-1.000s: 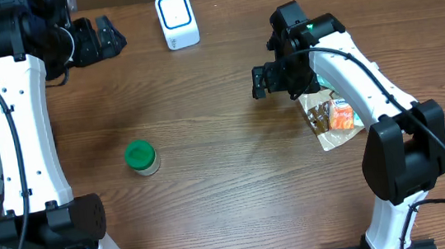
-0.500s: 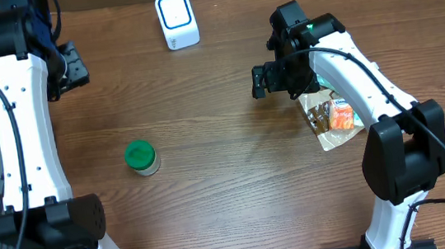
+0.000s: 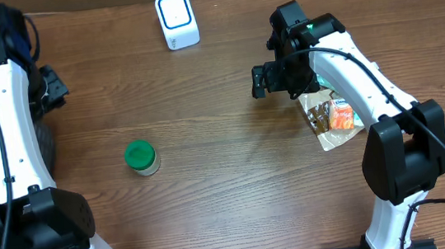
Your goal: Scan the item barcode
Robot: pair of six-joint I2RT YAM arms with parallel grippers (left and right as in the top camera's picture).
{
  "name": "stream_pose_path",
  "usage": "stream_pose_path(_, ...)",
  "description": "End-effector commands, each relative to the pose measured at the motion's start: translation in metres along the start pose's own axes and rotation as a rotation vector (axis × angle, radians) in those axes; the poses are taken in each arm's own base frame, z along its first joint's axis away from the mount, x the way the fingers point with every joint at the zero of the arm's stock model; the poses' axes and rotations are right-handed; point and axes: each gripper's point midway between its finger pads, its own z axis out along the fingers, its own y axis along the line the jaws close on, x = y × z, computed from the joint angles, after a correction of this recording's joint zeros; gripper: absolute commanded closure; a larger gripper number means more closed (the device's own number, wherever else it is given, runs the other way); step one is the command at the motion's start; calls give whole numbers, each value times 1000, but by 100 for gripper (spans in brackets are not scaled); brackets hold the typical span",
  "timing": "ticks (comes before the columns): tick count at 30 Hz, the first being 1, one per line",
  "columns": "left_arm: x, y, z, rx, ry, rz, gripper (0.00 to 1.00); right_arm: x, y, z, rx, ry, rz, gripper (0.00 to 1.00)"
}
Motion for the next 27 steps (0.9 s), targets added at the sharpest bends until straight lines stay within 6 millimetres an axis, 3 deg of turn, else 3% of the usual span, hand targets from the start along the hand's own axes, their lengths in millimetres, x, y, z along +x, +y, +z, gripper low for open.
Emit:
stream_pose_path(1, 12, -8, 6, 38, 35, 14, 76, -8, 4, -4, -12, -26, -7, 0)
stream_pose_path(4, 24, -14, 22, 27, 79, 38, 82, -8, 4, -4, -12, -28, -8, 0)
stream_pose_path(6, 33, -15, 34, 15, 113, 50, 94, -8, 4, -4, -12, -26, -11, 0)
stream_pose_path(7, 37, -14, 40, 9, 130, 53, 96, -7, 4, -4, -12, -25, -13, 0)
stream_pose_path(13, 59, -14, 73, -6, 205, 93, 96, -8, 4, -4, -12, -29, -15, 0)
stream_pose_path(22, 83, -41, 100, 109, 260, 226, 96, -9, 4, -4, -13, -32, -16, 0)
stream_pose_path(27, 73, -45, 98, 124, 217, 261, 96, -9, 4, -4, -13, -33, -16, 0)
